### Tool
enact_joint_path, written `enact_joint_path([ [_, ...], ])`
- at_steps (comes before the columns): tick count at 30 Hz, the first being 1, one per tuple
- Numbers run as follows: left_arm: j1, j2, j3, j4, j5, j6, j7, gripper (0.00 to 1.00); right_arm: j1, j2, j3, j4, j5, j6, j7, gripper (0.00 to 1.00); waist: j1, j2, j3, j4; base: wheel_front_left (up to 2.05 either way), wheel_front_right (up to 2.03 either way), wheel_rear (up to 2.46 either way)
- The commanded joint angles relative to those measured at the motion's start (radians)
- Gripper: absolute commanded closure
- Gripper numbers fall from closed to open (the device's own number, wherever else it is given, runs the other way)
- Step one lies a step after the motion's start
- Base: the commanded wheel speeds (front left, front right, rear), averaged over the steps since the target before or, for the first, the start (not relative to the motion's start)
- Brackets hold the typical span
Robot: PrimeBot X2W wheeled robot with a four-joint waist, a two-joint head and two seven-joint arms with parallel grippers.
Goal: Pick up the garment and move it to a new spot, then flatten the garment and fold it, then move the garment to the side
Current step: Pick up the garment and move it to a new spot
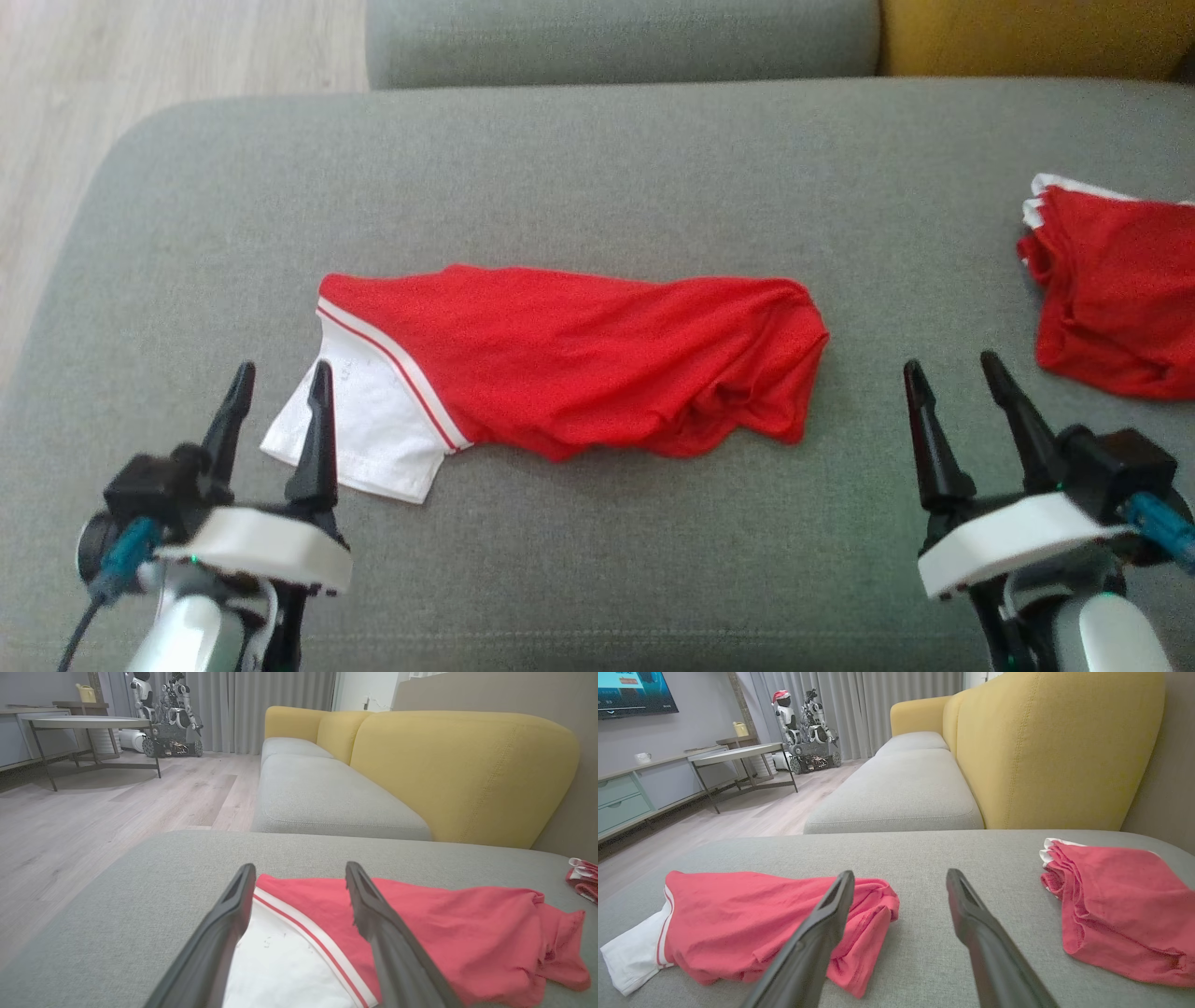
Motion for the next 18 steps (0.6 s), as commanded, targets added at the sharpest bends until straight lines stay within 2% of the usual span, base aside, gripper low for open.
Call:
enact_joint_path([
  [1,-0.014,0.033,0.035,-0.038,0.004,0.01,-0.009,0.0,-0.011,-0.005,0.027,-0.035,0.003,-0.001,0.007,0.0,0.0,0.0,-0.026,-0.007,0.0,0.0,0.0],
  [18,0.077,0.056,0.01,-0.1,0.016,0.044,0.027,0.0,0.046,-0.005,0.029,-0.059,0.012,-0.001,0.028,0.0,0.0,0.0,-0.074,-0.014,0.0,0.0,0.0],
])
